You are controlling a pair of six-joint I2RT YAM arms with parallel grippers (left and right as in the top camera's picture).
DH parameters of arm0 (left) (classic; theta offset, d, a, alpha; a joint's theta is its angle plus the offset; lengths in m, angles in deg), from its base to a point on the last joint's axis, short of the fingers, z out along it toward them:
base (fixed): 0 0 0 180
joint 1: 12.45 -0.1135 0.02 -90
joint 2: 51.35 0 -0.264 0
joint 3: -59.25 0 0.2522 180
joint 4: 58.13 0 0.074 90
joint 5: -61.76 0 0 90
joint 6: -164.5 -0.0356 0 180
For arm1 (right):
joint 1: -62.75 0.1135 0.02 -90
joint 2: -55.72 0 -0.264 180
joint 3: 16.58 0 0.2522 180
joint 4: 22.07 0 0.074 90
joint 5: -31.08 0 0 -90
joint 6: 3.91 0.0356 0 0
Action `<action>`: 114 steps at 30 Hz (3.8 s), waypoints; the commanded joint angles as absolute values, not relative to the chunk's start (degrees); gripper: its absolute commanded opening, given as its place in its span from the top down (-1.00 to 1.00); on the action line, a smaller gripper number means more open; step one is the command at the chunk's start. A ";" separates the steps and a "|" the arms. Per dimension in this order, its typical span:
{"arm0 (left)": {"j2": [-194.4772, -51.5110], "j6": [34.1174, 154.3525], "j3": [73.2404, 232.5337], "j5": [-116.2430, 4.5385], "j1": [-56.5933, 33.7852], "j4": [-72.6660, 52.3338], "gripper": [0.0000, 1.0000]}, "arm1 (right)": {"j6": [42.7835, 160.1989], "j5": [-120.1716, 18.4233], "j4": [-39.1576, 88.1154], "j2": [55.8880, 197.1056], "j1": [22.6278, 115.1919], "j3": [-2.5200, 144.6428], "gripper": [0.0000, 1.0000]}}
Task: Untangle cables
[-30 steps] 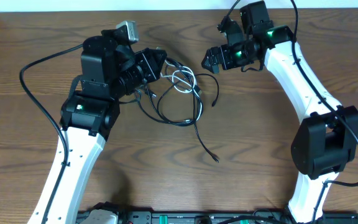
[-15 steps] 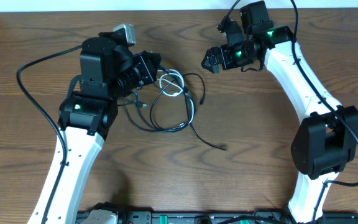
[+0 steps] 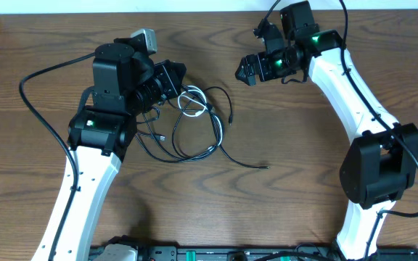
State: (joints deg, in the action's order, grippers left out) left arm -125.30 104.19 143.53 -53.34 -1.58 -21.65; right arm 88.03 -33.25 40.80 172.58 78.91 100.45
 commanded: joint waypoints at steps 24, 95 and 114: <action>-125.63 102.62 143.95 -52.79 -1.82 -21.28 0.85 | 87.74 -33.33 40.97 172.52 79.35 100.47 -0.99; -129.85 102.84 143.69 -51.55 -1.82 -19.79 0.85 | 87.74 -33.33 40.97 172.52 79.35 100.47 -0.99; -129.91 102.86 143.69 -51.52 -1.82 -21.08 0.85 | 90.89 -30.69 41.73 172.52 80.33 100.47 -0.99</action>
State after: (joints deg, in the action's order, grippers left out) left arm -129.76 102.99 143.53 -51.87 -1.58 -20.65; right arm 88.68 -32.61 41.14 172.58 80.00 100.45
